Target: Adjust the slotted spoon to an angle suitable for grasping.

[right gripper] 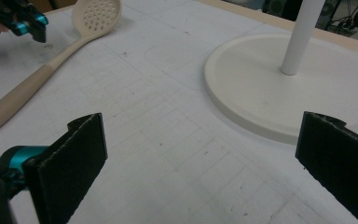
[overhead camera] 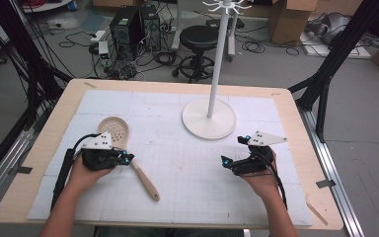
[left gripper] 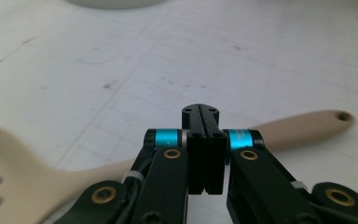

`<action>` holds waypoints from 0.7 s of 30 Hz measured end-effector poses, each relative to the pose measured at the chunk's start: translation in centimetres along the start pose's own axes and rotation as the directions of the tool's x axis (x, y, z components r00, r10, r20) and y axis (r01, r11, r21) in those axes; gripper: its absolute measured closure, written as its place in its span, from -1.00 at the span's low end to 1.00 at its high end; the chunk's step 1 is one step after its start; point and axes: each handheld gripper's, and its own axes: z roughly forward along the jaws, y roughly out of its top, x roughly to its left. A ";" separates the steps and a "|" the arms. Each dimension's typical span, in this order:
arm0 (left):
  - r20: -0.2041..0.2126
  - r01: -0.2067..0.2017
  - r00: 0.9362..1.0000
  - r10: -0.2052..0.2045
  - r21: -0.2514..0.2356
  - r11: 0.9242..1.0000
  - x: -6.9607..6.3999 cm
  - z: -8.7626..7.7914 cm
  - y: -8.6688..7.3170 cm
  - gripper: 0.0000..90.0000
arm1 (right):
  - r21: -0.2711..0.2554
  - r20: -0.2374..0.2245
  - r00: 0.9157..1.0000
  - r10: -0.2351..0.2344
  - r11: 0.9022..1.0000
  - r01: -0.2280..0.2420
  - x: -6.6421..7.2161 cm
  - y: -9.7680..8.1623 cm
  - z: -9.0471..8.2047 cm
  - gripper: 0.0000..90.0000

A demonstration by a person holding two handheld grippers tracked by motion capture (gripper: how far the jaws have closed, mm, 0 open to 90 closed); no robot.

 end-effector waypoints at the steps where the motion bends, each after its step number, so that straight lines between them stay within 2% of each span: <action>1: 0.027 -0.012 1.000 0.012 -0.002 1.000 -0.4 0.1 0.0 0.99 | 0.001 0.000 1.000 -0.003 1.000 0.003 0.0 0.0 0.0 -0.99; 4: 0.103 -0.044 0.994 0.040 0.033 0.998 -1.2 0.8 -0.4 0.99 | -0.001 -0.002 1.000 -0.001 1.000 0.001 0.0 0.0 0.0 -0.98; 7: 0.148 -0.064 0.988 0.046 0.119 0.991 -1.6 2.3 -0.9 0.99 | -0.004 0.000 1.000 -0.001 1.000 0.001 0.0 0.1 0.0 -0.99; 9: 0.164 -0.072 0.985 0.049 0.136 0.988 -1.8 3.0 -1.0 0.99 | -0.003 -0.001 1.000 -0.001 1.000 0.001 0.1 0.1 0.0 -0.98; 14: 0.157 -0.058 0.987 0.039 0.118 0.991 -1.7 3.5 -0.9 0.99 | -0.006 -0.002 1.000 -0.002 1.000 0.002 0.0 0.1 0.1 -0.98; 15: 0.141 -0.051 0.989 0.034 0.116 0.992 -1.8 3.9 -0.6 0.99 | -0.005 -0.002 1.000 0.000 1.000 0.000 0.0 0.1 0.1 -0.99; 19: 0.126 -0.056 0.991 0.042 0.107 0.993 -1.9 4.8 0.1 0.99 | -0.005 -0.002 1.000 -0.005 1.000 0.005 0.0 0.1 0.2 -0.98; 20: 0.109 -0.038 0.994 0.028 0.097 0.995 -1.9 5.6 0.5 0.99 | -0.004 -0.005 1.000 0.001 1.000 -0.001 0.0 0.1 0.2 -0.98; 21: 0.109 -0.038 0.994 0.028 0.097 0.995 -1.9 5.6 0.5 0.99 | -0.004 -0.004 1.000 -0.003 1.000 0.003 0.0 0.1 0.2 -0.98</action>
